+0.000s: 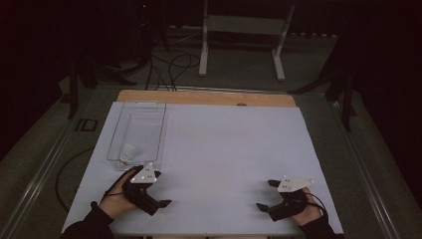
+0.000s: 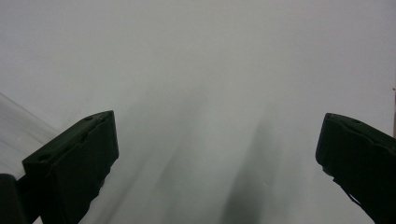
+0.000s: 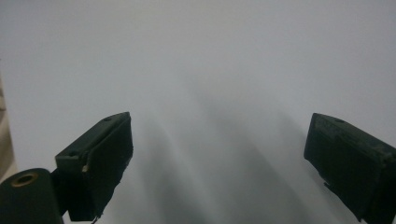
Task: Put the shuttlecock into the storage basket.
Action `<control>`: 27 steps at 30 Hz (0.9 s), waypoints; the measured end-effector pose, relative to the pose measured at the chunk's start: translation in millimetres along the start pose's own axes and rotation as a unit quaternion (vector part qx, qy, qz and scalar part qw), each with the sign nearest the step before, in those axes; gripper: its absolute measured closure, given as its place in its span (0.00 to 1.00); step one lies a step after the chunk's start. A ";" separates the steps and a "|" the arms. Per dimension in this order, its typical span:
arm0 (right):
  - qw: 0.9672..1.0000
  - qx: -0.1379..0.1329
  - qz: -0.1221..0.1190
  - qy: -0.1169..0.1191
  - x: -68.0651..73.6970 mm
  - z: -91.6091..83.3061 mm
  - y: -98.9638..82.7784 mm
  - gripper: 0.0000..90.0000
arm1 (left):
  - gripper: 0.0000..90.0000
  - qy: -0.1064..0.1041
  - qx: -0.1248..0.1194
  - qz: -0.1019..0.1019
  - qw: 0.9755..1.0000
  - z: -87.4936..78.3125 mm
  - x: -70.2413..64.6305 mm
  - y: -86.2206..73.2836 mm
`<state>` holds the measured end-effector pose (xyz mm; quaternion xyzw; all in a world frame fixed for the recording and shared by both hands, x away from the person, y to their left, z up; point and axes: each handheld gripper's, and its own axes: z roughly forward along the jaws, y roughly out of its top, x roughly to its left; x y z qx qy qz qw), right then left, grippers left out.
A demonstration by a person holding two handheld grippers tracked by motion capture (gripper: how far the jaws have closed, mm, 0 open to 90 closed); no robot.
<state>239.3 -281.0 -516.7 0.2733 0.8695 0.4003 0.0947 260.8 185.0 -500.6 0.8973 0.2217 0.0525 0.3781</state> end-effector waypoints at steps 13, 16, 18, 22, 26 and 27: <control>1.000 0.003 0.000 -0.001 -0.1 0.6 -0.6 0.09 | 0.00 0.012 -0.041 -0.049 0.998 -4.2 6.7 -19.0; 1.000 0.002 -0.004 -0.002 0.3 0.3 0.1 0.09 | 0.00 0.018 -0.044 -0.059 0.997 -2.0 6.8 -22.4; 1.000 0.002 -0.003 -0.003 0.3 0.0 0.0 0.09 | 0.00 0.028 -0.039 -0.060 0.997 -1.1 6.7 -24.0; 1.000 0.006 0.003 -0.002 -0.4 1.0 -0.8 0.09 | 0.00 0.036 -0.045 -0.073 0.996 -1.4 7.4 -26.8; 1.000 0.008 0.001 -0.003 0.6 2.3 -0.6 0.09 | 0.00 0.048 -0.044 -0.077 0.995 -1.2 7.7 -28.0; 1.000 0.008 0.001 -0.003 0.6 2.3 -0.6 0.09 | 0.00 0.048 -0.044 -0.077 0.995 -1.2 7.7 -28.0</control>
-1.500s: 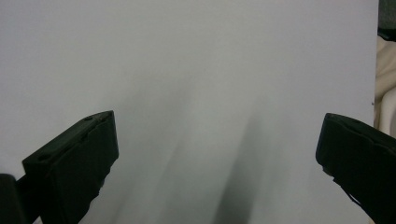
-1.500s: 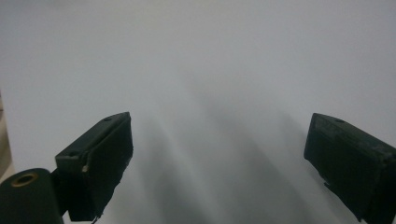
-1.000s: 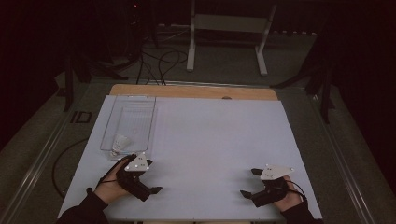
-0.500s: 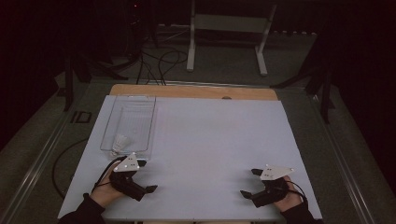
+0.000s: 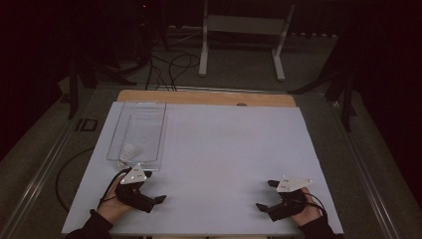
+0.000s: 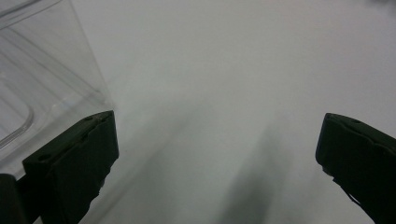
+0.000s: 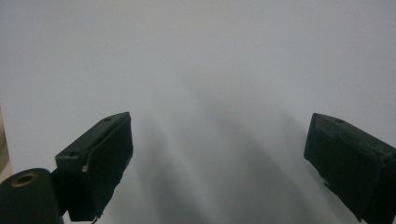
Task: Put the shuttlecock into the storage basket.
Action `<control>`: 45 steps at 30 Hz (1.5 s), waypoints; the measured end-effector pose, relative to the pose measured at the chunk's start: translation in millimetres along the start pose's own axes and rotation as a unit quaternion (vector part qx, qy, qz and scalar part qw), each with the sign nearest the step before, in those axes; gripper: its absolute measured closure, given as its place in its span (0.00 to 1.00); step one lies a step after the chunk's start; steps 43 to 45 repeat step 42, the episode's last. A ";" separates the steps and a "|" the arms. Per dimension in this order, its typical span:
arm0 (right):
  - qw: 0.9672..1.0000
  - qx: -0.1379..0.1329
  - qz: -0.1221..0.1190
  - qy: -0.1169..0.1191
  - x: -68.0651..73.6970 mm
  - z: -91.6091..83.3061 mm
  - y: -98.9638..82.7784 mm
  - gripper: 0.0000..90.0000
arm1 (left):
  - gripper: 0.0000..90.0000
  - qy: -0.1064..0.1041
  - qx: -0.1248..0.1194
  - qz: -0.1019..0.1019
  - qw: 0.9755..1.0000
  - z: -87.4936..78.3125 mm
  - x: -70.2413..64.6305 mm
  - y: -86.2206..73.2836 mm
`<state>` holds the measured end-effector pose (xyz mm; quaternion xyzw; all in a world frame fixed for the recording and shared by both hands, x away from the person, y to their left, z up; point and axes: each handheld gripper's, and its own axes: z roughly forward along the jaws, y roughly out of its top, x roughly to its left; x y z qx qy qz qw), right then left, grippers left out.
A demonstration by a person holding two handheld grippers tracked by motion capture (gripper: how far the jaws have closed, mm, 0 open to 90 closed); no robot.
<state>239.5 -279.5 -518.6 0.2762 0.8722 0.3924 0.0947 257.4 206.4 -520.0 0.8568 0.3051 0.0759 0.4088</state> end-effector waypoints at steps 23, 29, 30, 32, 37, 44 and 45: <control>1.000 0.002 0.001 -0.006 -0.6 -0.2 0.4 0.09 | 0.00 0.042 -0.015 -0.016 0.999 2.1 0.3 -3.1; 1.000 0.005 0.001 -0.006 -0.6 0.4 0.1 0.09 | 0.00 0.040 -0.016 -0.016 0.999 2.3 0.4 -3.6; 1.000 0.005 0.001 -0.006 -0.7 0.3 0.0 0.09 | 0.00 0.040 -0.017 -0.016 0.999 2.3 0.2 -3.6; 1.000 0.004 0.001 -0.007 -0.9 -0.1 -0.1 0.09 | 0.00 0.039 -0.019 -0.014 0.999 1.8 0.3 -3.5; 1.000 0.007 0.002 -0.006 -0.6 0.4 -0.2 0.09 | 0.00 0.040 -0.021 -0.014 0.999 1.6 0.1 -3.7; 1.000 0.007 0.002 -0.006 -0.9 0.4 -0.4 0.09 | 0.00 0.040 -0.018 -0.013 0.999 2.0 0.2 -3.8; 1.000 0.007 0.002 -0.006 -0.9 0.4 -0.4 0.09 | 0.00 0.040 -0.018 -0.013 0.999 2.0 0.2 -3.8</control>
